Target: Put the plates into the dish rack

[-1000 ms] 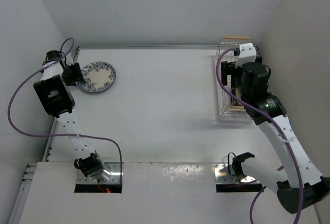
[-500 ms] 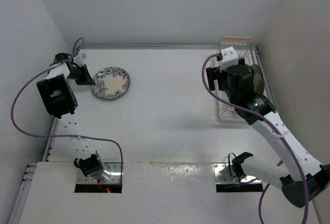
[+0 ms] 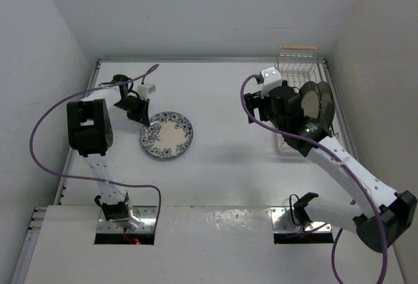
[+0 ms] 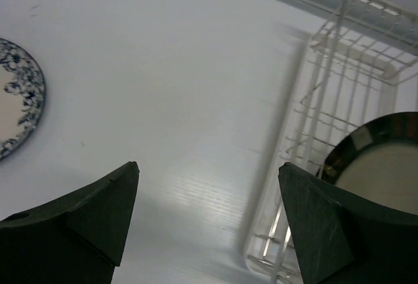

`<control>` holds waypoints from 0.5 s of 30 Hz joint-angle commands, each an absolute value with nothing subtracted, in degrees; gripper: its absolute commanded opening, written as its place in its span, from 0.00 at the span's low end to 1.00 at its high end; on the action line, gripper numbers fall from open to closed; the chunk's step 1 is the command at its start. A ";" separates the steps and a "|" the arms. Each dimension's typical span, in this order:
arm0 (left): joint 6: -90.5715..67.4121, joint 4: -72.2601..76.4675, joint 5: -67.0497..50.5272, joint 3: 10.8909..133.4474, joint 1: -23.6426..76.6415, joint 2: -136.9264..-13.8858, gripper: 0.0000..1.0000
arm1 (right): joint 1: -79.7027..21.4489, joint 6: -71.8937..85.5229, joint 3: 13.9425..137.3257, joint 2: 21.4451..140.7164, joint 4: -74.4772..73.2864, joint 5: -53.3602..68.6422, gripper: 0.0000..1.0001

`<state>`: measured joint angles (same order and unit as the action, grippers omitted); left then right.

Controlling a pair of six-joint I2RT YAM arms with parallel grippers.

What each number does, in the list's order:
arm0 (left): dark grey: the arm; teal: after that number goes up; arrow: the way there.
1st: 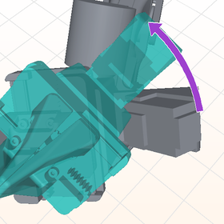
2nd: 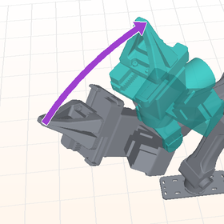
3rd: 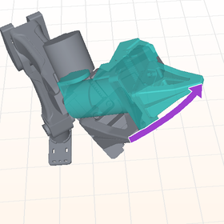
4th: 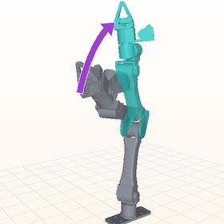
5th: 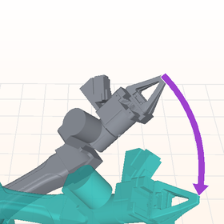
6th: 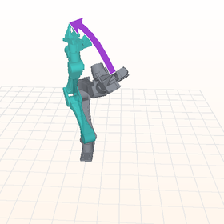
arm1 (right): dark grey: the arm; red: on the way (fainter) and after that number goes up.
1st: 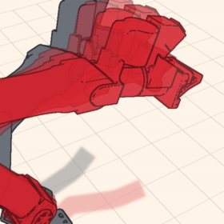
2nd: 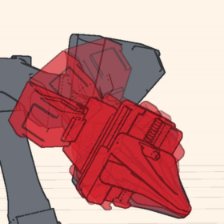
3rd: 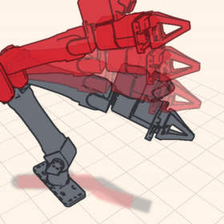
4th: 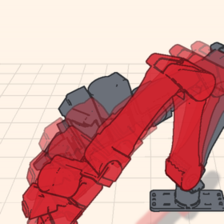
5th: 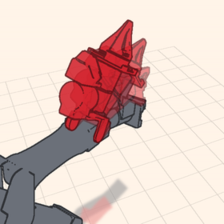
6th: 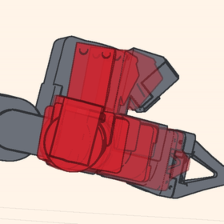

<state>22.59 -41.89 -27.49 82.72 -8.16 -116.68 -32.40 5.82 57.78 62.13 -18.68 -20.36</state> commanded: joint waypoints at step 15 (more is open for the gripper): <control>36.39 -49.39 -32.33 71.46 3.34 -102.58 0.00 | -39.28 30.67 58.53 90.85 -0.88 9.30 0.84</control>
<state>32.86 -49.36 -29.12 71.26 2.81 -107.61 -37.91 25.76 56.31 86.72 -5.54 -0.69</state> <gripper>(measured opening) 0.045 0.842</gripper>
